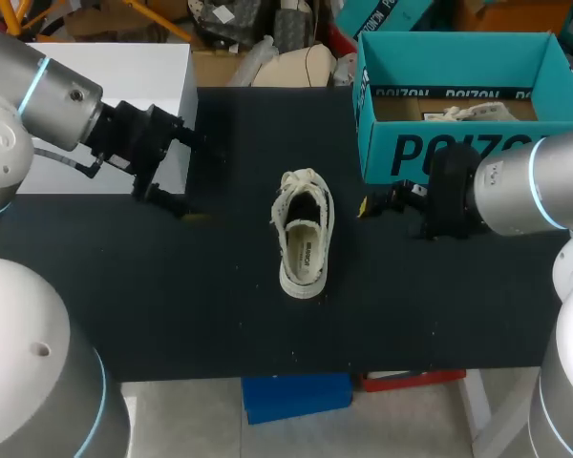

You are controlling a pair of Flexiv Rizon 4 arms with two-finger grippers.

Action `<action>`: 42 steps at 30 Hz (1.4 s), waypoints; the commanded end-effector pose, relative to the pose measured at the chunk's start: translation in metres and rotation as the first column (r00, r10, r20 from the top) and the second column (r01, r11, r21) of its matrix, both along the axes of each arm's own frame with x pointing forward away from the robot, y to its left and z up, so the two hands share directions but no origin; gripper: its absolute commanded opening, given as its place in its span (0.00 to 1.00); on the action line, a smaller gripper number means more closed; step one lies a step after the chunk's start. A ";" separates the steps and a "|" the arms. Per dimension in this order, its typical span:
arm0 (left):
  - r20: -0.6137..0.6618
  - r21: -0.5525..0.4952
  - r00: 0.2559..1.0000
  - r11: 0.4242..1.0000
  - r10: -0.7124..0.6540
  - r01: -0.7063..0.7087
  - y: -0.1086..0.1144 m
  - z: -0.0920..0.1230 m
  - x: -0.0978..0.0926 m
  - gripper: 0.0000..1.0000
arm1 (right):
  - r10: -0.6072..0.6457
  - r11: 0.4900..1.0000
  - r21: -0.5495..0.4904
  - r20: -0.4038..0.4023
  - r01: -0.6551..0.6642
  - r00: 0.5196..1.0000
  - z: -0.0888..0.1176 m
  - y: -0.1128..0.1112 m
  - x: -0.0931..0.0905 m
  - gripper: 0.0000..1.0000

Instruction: Take the shoe out of the shoebox, open the shoe tongue, remove and reinsert the insole, then place the shoe into the shoebox

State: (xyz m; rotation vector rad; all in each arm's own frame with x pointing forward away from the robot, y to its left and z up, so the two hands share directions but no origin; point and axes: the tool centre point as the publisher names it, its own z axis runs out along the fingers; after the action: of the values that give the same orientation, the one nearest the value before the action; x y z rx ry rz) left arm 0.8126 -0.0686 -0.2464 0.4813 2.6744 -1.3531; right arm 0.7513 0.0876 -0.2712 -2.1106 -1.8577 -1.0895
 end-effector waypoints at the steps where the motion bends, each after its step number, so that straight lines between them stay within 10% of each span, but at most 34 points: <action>1: -0.040 0.018 0.999 1.000 -0.003 0.004 0.013 0.005 -0.004 1.00 | -0.003 1.000 -0.003 0.001 0.003 1.000 -0.001 0.002 0.000 1.00; 19: 0.010 0.301 0.985 0.939 0.173 -0.168 0.055 -0.006 -0.007 1.00 | -0.003 1.000 -0.003 0.001 0.003 1.000 -0.001 0.002 0.000 1.00; 42: 0.010 0.301 0.985 0.939 0.173 -0.168 0.055 -0.006 -0.007 1.00 | -0.003 1.000 -0.003 0.001 0.003 1.000 -0.001 0.002 0.000 1.00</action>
State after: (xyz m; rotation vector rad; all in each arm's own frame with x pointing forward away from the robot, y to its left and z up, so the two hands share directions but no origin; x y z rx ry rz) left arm 0.8060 -0.0128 -0.2527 0.2564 2.8676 -0.9187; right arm 0.7513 0.0876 -0.2712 -2.1105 -1.8578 -1.0893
